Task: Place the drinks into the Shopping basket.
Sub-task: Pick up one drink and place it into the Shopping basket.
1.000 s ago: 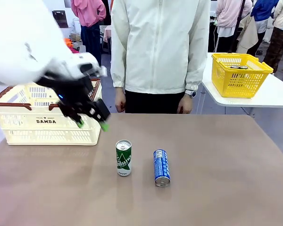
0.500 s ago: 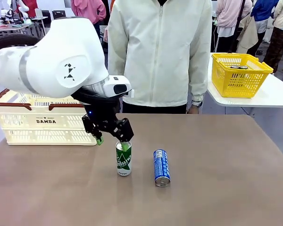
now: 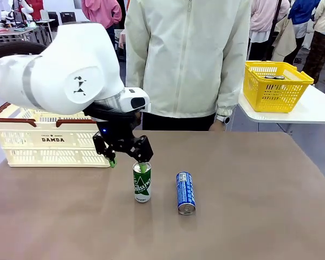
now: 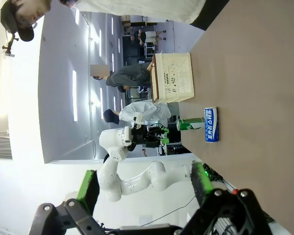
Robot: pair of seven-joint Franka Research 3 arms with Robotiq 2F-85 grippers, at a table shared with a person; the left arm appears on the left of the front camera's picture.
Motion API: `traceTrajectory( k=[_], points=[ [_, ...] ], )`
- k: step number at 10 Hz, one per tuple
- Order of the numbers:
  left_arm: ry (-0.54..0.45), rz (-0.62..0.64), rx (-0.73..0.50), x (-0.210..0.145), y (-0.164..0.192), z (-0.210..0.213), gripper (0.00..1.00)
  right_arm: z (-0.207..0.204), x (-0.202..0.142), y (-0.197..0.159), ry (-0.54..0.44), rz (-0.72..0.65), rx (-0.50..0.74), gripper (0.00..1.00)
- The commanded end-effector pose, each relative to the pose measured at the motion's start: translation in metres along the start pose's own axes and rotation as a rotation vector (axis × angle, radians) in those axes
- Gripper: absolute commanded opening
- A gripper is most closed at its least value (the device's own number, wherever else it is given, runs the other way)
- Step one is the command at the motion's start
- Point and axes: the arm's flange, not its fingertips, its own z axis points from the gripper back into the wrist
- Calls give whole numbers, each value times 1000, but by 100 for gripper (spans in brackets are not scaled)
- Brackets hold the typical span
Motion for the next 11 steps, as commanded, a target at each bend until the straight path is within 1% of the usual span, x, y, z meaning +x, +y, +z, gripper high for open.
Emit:
traceTrajectory(
  k=[1, 3, 4, 6, 8, 9, 11],
  points=[
    [5, 182, 46, 28, -13, -8, 100, 2, -1, 4, 11, -1, -5, 100],
    [-1, 257, 53, 47, -15, -14, 100, 2, -1, 4, 11, -1, -5, 100],
    [16, 283, 63, 58, -17, -20, 100, 2, -1, 4, 11, -1, -5, 100],
    [56, 392, 125, 78, -16, -36, 100, 2, -1, 4, 11, -1, -5, 100],
    [119, 400, 140, 84, -15, -49, 100, 2, -1, 4, 11, -1, -5, 100],
    [143, 418, 153, 82, -16, -55, 100, 2, -1, 4, 11, -1, -5, 100],
    [183, 412, 148, 73, -18, -67, 100, 2, -1, 4, 11, -1, -5, 100]
  ],
)
